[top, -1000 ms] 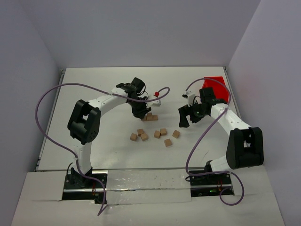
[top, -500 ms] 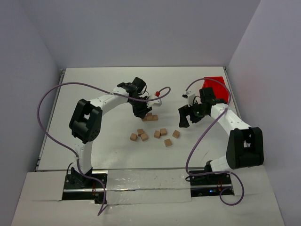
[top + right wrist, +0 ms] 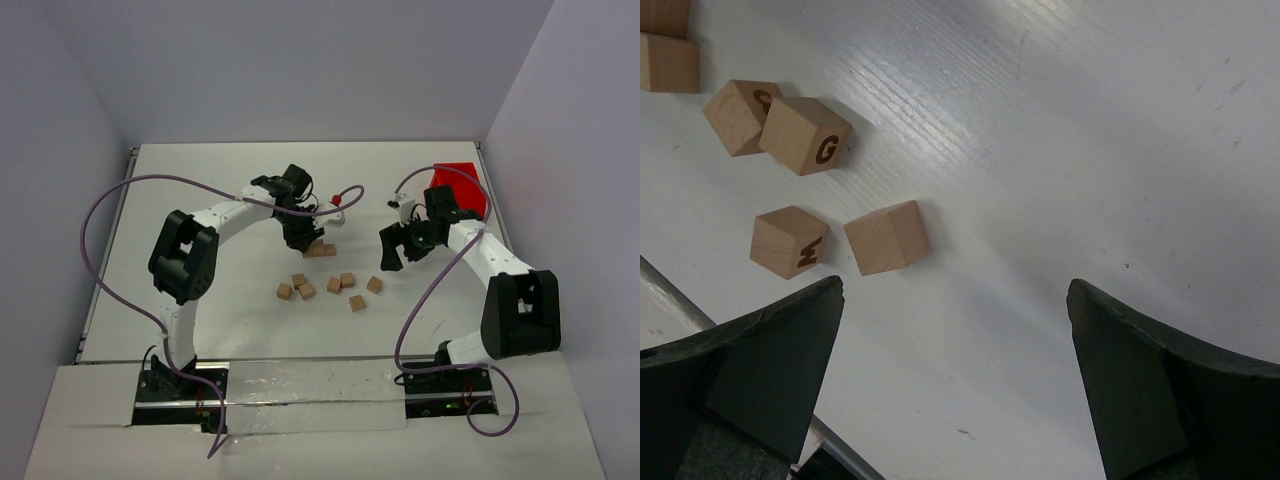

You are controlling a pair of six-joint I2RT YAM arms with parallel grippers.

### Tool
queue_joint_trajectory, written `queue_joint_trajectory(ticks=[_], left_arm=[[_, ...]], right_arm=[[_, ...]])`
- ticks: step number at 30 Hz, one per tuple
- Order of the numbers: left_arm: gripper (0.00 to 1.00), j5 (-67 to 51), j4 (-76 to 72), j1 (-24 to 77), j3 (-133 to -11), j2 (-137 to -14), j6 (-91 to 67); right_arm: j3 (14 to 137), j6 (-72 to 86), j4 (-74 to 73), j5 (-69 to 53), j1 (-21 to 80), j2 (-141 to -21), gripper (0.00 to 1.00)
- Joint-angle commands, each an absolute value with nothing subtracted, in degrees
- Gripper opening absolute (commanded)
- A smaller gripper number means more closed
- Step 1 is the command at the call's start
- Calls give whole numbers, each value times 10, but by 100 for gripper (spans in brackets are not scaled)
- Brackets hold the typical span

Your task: Build the wood block tower

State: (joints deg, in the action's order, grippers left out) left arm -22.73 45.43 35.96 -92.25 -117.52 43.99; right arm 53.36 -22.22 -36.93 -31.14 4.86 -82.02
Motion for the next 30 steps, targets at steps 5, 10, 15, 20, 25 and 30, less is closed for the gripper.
queue_joint_trajectory(ticks=[5, 10, 15, 20, 25, 30], left_arm=[[33, -234, 449, 365, -951, -1189, 446], [34, -231, 447, 365, -951, -1190, 448], [35, -230, 448, 365, -952, -1191, 449], [41, -230, 448, 367, -950, -1190, 450], [70, -227, 444, 367, -948, -1188, 452], [80, -222, 444, 367, -949, -1182, 452]], right_arm=[[558, -230, -378, -319, 45, -824, 100], [559, -231, -379, -320, 45, -825, 100], [559, -231, -379, -322, 46, -826, 100], [559, -231, -380, -322, 45, -827, 100], [559, -230, -381, -322, 46, -827, 100], [560, -230, -381, -321, 45, -827, 100]])
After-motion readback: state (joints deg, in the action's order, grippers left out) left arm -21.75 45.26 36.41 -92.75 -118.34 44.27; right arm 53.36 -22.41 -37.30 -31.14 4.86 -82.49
